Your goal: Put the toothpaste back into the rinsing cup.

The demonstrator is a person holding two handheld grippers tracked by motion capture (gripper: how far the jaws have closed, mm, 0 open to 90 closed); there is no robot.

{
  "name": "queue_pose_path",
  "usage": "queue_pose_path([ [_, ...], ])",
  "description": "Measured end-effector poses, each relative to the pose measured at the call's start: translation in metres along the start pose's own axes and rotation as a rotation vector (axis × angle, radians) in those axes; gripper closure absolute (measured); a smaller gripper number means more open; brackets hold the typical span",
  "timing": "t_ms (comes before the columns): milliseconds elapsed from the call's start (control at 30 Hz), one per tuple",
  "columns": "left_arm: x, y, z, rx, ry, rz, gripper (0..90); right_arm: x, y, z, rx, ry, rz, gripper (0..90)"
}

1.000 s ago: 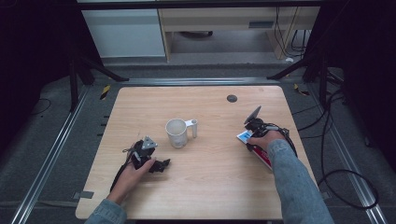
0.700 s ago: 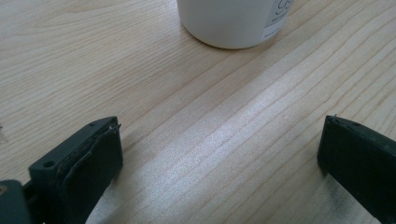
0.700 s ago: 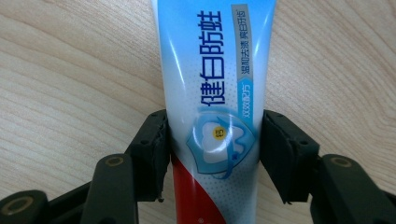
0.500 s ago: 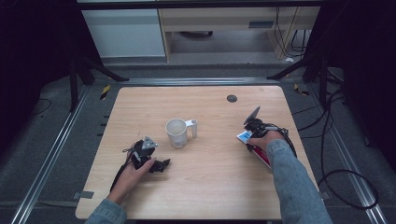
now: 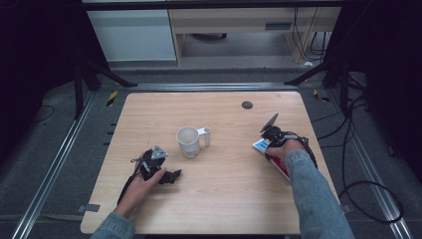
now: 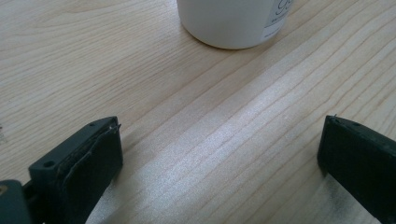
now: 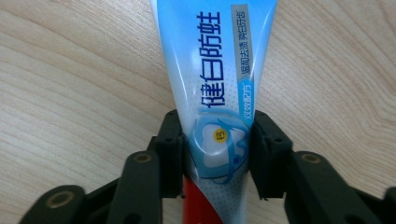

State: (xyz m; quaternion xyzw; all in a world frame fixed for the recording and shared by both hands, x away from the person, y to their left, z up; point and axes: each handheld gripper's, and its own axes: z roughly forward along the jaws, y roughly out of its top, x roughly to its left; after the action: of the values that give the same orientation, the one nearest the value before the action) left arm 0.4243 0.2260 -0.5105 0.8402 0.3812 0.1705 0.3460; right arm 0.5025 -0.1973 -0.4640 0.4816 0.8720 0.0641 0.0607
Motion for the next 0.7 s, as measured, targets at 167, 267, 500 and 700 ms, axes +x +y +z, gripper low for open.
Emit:
queue_pose_path([
  [167,0.000,0.000,0.000,0.000,-0.001,-0.001,0.0,-0.001,-0.004,-0.005,-0.025,0.001,0.003,70.2],
  [267,0.000,0.000,0.000,0.000,-0.001,-0.002,0.0,-0.001,-0.005,-0.008,-0.036,0.005,0.007,71.3],
  [500,0.000,0.001,0.001,-0.001,0.002,-0.007,0.0,-0.002,-0.011,-0.026,-0.086,0.015,0.022,72.6],
  [700,0.001,0.003,0.002,0.005,0.003,-0.002,0.0,-0.001,-0.018,-0.043,-0.152,0.021,0.032,72.8],
])
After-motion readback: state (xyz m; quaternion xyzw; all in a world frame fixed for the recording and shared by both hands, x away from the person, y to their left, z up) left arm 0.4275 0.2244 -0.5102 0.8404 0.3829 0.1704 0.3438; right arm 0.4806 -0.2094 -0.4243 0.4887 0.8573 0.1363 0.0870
